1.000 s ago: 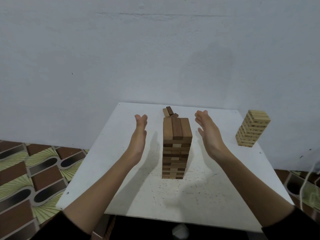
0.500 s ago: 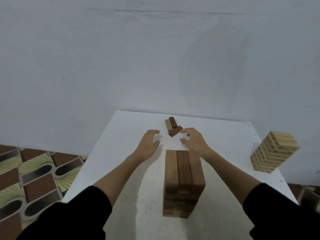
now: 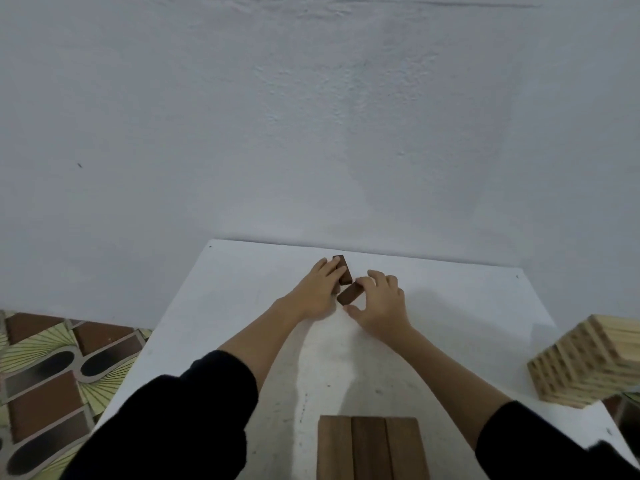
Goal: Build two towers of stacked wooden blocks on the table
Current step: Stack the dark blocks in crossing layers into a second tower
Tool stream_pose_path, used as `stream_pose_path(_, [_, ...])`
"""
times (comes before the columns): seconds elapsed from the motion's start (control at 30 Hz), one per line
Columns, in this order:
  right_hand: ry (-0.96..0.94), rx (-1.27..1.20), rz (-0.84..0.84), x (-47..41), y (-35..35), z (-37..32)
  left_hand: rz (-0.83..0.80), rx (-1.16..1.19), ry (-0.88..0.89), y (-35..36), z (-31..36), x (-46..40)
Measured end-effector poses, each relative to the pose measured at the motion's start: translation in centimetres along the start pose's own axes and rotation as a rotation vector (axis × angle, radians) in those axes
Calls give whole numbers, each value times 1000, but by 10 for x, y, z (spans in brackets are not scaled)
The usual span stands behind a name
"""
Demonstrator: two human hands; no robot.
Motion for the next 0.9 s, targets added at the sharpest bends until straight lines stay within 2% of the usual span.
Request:
stream_pose_path(0.17, [66,-71,-42,-9,-9,15,106,77,28,5,-12,8])
stream_pose_path(0.37, [-15,-271,-205,-8,-12,11,186,95,71,6,-11,17])
stream_pose_path(0.5, [-62,-360,-217,3,-20,1,229,142,112,11,-2,21])
stream_pose_path(0.63, [-66,-455,-228,12,-20,-1,287,223,70,15,3,26])
stream_pose_path(0.9, [-67,-524,-268,29,-20,5,290,284,29,22,14,41])
Point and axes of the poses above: each hand's wrist, its own x-axis away from the middle knuckle, its own y-axis out of the palm, z = x × y, the point moved 3 cm from there along -x, towards the middle knuckle, and after that the axes turned 13 degrees about y, right-handed, at the moved point
